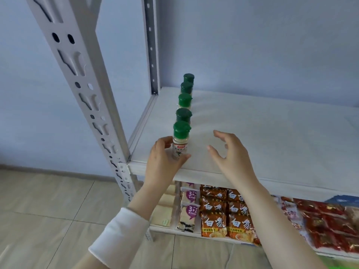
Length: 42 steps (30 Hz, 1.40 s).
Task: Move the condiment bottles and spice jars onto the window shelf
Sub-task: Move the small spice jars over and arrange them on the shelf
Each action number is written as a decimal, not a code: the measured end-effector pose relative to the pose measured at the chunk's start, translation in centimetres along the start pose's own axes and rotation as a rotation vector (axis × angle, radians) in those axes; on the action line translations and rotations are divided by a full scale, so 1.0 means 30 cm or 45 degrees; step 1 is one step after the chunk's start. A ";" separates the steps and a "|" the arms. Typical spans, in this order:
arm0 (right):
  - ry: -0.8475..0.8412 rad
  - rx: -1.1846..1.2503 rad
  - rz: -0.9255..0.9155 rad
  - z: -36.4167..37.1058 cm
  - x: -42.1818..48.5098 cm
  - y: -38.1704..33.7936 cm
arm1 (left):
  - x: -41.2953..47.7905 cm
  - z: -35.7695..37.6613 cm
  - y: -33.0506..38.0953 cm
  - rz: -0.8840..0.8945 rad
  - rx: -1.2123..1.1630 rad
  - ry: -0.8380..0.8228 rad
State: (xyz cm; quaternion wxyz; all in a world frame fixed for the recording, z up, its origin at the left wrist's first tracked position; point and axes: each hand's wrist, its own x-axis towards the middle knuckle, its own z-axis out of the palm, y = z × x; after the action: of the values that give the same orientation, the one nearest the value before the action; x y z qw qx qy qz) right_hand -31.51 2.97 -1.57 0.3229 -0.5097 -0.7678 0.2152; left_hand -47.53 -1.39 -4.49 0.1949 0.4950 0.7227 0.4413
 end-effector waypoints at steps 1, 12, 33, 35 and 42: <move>-0.026 0.026 -0.012 0.015 0.028 -0.002 | 0.006 0.002 -0.004 0.005 0.013 0.004; -0.180 0.268 0.079 0.147 0.190 0.019 | 0.031 -0.059 -0.033 -0.025 -0.157 0.139; -0.273 0.497 -0.065 0.105 0.140 -0.015 | -0.119 -0.058 0.014 -0.156 -0.505 0.269; -0.336 0.565 -0.113 0.070 0.098 -0.026 | -0.184 -0.065 0.030 -0.166 -0.598 0.310; -0.634 0.686 -0.196 0.066 -0.072 -0.037 | -0.398 -0.096 0.003 -0.259 -0.657 0.488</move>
State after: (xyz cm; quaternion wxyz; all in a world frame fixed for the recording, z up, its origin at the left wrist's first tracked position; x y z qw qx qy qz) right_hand -33.05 0.54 -2.81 0.2639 -0.2795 -0.7747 0.5021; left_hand -44.37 -13.24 -4.74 0.2173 0.2626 0.6565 0.6730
